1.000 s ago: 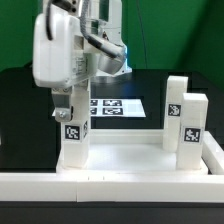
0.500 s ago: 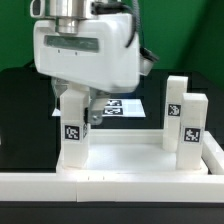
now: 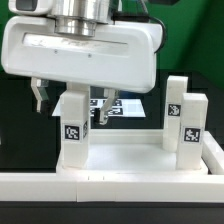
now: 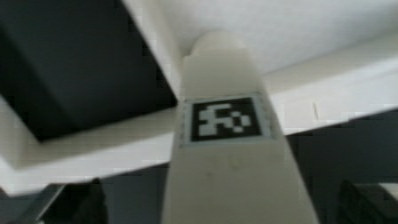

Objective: Assemble desk

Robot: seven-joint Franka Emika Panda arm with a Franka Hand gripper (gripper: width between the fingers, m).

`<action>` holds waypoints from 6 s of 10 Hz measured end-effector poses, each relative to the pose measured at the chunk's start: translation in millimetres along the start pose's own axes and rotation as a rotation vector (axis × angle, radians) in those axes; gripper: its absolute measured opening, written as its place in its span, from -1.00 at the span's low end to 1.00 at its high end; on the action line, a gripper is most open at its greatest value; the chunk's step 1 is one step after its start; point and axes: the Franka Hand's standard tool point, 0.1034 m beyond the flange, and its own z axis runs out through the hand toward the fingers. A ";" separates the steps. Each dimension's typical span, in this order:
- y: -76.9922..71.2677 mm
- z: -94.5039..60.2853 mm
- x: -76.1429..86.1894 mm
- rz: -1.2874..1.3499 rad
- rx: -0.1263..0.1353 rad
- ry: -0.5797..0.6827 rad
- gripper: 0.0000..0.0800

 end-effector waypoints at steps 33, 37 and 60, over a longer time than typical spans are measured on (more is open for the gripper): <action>-14.0 -2.1 -10.1 0.804 0.022 -0.067 0.62; -19.5 -2.4 -13.2 0.280 0.002 -0.055 0.62; -13.4 -11.3 -1.5 0.467 0.050 -0.071 -0.27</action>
Offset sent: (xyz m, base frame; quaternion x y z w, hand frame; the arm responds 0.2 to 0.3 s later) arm 0.0000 0.0000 0.0000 0.0000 0.0000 0.0650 0.9979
